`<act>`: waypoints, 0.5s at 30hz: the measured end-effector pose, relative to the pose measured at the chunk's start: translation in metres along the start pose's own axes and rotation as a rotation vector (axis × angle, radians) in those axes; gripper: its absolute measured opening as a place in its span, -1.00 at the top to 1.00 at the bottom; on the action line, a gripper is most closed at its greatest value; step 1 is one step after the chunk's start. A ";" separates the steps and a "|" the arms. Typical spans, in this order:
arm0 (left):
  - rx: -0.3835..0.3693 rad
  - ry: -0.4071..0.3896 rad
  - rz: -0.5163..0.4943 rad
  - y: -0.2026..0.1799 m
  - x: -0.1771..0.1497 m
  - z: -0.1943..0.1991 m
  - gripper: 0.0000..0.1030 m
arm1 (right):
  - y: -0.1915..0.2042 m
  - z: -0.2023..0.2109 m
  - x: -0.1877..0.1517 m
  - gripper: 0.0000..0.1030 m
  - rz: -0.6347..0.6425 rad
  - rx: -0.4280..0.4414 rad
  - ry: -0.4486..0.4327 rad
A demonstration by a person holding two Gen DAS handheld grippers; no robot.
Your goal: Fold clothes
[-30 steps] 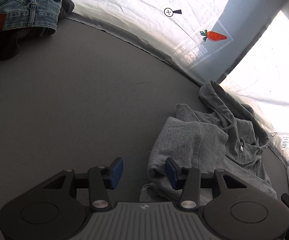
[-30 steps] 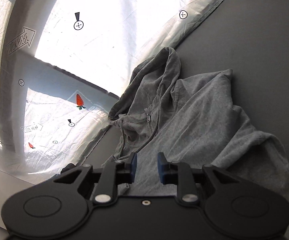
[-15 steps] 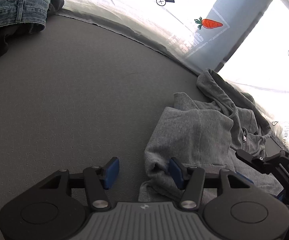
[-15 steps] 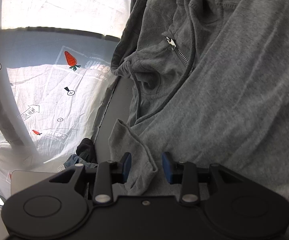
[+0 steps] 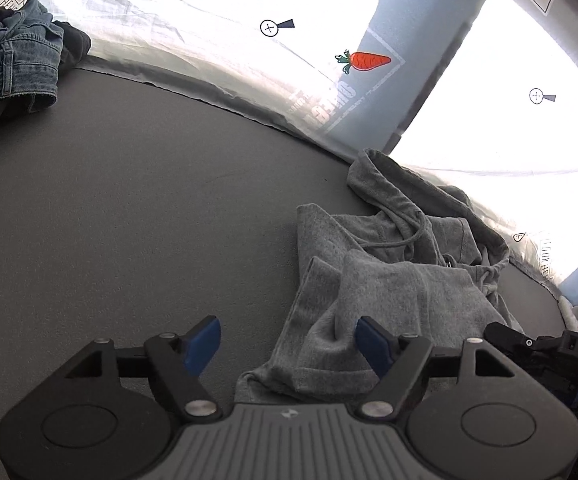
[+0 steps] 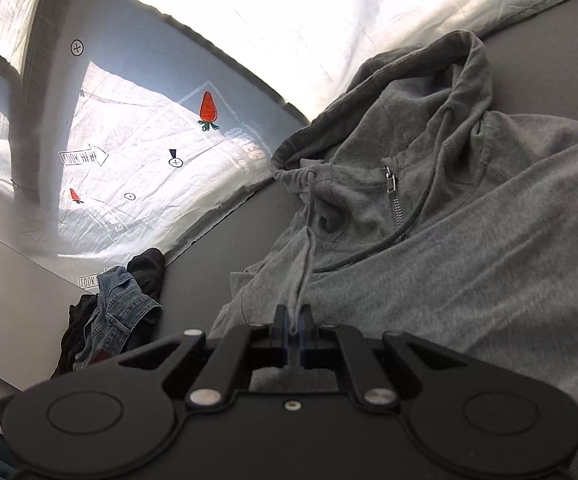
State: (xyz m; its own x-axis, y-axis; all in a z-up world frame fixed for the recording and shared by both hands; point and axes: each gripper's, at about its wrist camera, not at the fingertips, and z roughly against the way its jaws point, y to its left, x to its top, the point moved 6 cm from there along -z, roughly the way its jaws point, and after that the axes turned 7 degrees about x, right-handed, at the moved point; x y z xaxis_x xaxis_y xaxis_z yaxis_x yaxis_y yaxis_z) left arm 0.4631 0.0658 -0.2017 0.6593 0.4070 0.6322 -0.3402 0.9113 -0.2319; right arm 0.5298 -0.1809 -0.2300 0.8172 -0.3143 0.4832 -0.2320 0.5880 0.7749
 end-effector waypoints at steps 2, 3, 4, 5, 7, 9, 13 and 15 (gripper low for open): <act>0.016 -0.005 -0.052 -0.013 -0.001 -0.003 -0.48 | -0.004 0.021 0.003 0.90 0.048 -0.043 -0.032; 0.021 -0.007 -0.081 -0.019 -0.002 -0.004 -0.49 | -0.006 0.031 0.005 0.90 0.075 -0.068 -0.047; 0.021 -0.007 -0.108 -0.026 -0.003 -0.006 -0.50 | -0.008 0.042 0.006 0.90 0.096 -0.090 -0.060; 0.021 -0.008 -0.134 -0.033 -0.005 -0.008 -0.53 | -0.010 0.050 0.007 0.90 0.112 -0.109 -0.074; 0.021 -0.010 -0.185 -0.047 -0.009 -0.011 -0.54 | -0.015 0.065 0.008 0.90 0.135 -0.143 -0.092; 0.032 -0.016 -0.225 -0.058 -0.014 -0.013 -0.54 | -0.020 0.078 0.009 0.90 0.151 -0.176 -0.106; 0.044 -0.025 -0.249 -0.068 -0.018 -0.014 -0.55 | -0.031 0.101 0.006 0.90 0.173 -0.236 -0.126; 0.072 -0.020 -0.264 -0.069 -0.019 -0.017 -0.55 | -0.035 0.108 0.004 0.90 0.199 -0.268 -0.132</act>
State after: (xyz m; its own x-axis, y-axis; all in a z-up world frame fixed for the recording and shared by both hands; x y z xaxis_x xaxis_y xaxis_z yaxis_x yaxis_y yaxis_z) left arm 0.4853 -0.0034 -0.2108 0.7181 0.1544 0.6786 -0.2056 0.9786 -0.0050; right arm 0.4846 -0.2836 -0.2114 0.6906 -0.2572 0.6760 -0.2187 0.8166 0.5342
